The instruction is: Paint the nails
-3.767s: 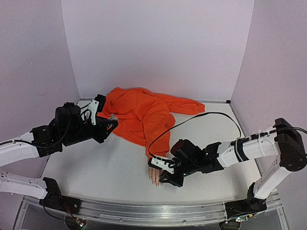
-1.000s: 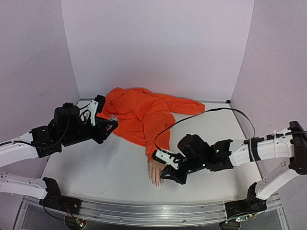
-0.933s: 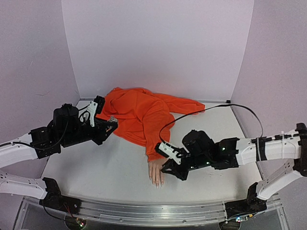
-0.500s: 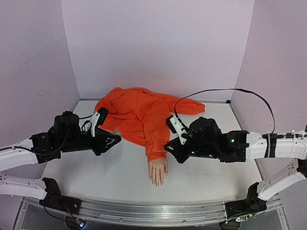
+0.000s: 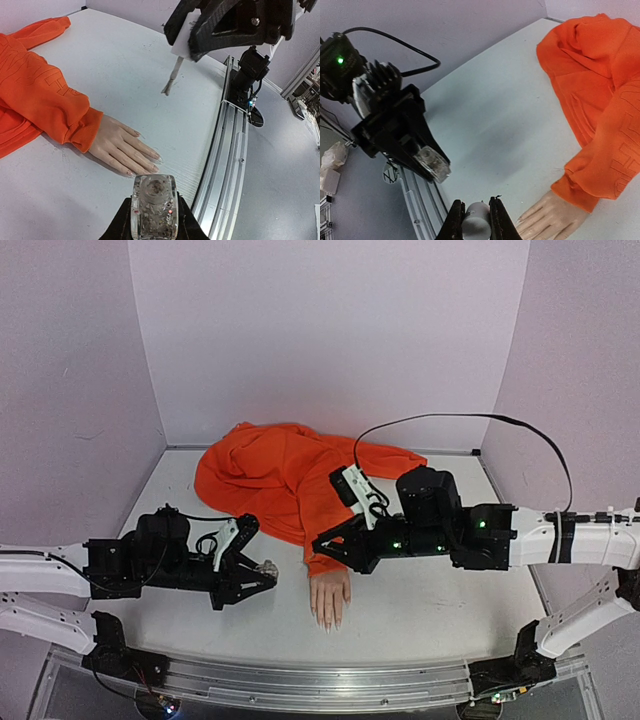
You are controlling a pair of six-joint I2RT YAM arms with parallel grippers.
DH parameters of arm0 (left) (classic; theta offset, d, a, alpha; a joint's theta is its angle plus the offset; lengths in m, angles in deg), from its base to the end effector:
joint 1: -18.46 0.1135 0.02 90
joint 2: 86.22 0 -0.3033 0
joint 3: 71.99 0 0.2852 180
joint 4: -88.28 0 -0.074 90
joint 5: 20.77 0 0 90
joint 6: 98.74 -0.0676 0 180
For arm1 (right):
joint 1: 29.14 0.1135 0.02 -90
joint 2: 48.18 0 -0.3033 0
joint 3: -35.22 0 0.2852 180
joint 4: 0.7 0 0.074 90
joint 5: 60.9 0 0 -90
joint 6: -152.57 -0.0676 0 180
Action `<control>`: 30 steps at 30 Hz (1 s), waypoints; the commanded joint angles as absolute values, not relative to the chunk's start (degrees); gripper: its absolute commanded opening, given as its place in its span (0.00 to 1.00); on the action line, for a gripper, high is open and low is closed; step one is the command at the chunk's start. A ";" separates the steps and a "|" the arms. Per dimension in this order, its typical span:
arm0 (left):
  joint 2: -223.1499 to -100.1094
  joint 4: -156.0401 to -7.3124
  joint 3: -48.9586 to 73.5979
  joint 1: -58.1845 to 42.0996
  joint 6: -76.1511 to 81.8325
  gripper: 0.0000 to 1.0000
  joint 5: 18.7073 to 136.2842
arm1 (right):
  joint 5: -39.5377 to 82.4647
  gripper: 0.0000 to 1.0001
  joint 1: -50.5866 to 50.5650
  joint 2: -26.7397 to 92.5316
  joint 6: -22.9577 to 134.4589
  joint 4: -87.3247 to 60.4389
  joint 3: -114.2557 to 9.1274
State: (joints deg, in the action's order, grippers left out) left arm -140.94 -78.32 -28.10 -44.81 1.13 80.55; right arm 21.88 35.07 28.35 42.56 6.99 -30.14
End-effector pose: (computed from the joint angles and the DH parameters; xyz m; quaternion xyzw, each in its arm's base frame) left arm 0.1019 -0.2318 0.2499 0.4233 0.7225 -0.3884 0.3846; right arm 0.1533 0.3368 0.3446 -0.3134 0.6572 0.4926 0.4766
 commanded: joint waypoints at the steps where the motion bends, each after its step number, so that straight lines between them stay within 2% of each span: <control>1: -137.96 -87.25 -30.04 -45.79 -1.47 0.00 79.48 | 8.99 0.00 34.89 28.18 42.99 15.69 -32.41; 5: -137.01 -87.53 -30.64 -45.79 -1.84 0.00 79.61 | 9.15 0.00 34.85 29.07 43.90 14.65 -33.58; 13: -140.28 -87.57 -29.34 -45.87 -3.33 0.00 83.11 | 1.50 0.00 35.03 31.97 43.79 18.18 -36.33; 22: -139.21 -87.31 -29.84 -46.12 -10.47 0.00 78.34 | 3.92 0.00 35.06 36.74 41.80 8.24 -42.08; 30: -138.89 -86.28 -29.62 -46.29 -13.20 0.00 76.40 | 6.43 0.00 35.04 37.72 40.51 8.34 -43.65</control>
